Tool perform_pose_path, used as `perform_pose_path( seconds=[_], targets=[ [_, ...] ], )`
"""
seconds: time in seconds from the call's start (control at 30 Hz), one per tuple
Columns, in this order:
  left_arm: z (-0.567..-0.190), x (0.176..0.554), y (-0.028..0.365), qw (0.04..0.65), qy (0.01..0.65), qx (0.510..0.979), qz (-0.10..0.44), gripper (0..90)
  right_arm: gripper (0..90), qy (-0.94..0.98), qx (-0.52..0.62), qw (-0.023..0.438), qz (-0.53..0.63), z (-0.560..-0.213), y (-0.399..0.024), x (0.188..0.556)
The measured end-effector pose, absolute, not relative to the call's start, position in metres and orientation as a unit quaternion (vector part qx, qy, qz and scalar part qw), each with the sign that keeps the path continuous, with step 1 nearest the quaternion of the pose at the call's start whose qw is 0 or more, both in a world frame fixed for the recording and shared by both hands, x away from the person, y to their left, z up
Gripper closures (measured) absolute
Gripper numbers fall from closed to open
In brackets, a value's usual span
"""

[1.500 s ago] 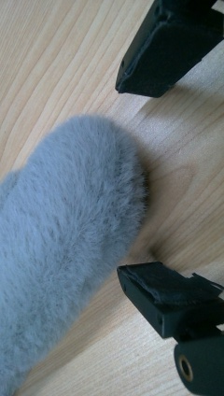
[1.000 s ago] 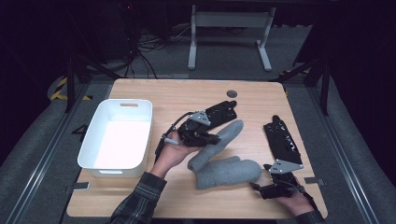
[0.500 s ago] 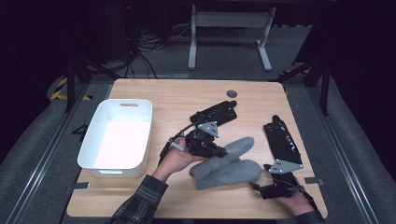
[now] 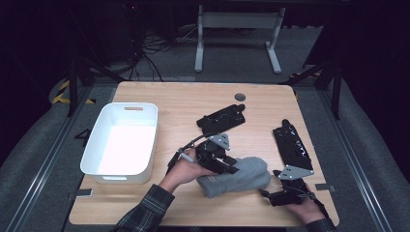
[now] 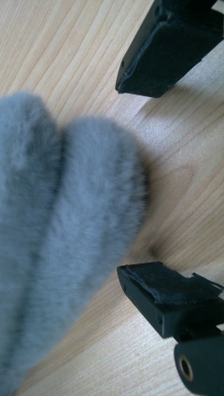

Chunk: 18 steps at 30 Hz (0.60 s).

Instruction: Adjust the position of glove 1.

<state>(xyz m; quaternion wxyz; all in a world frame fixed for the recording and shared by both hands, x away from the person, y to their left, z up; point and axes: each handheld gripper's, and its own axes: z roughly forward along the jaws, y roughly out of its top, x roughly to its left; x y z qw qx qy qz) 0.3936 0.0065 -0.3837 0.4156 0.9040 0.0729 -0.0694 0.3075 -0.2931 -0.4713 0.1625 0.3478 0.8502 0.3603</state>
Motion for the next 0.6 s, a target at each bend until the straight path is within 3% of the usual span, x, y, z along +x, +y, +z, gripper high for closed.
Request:
perform_pose_path(
  seconds=[0.3,0.6],
  targets=[
    [-0.388,0.387,0.046,0.428,0.143,0.891,-0.048,48.4,21.7,0.848,0.349,0.147,0.371,-0.462,-0.298,0.301],
    [-0.396,0.365,0.082,0.431,0.179,0.884,-0.033,46.1,41.8,0.834,0.348,0.144,0.403,-0.439,-0.309,0.292]
  ],
)
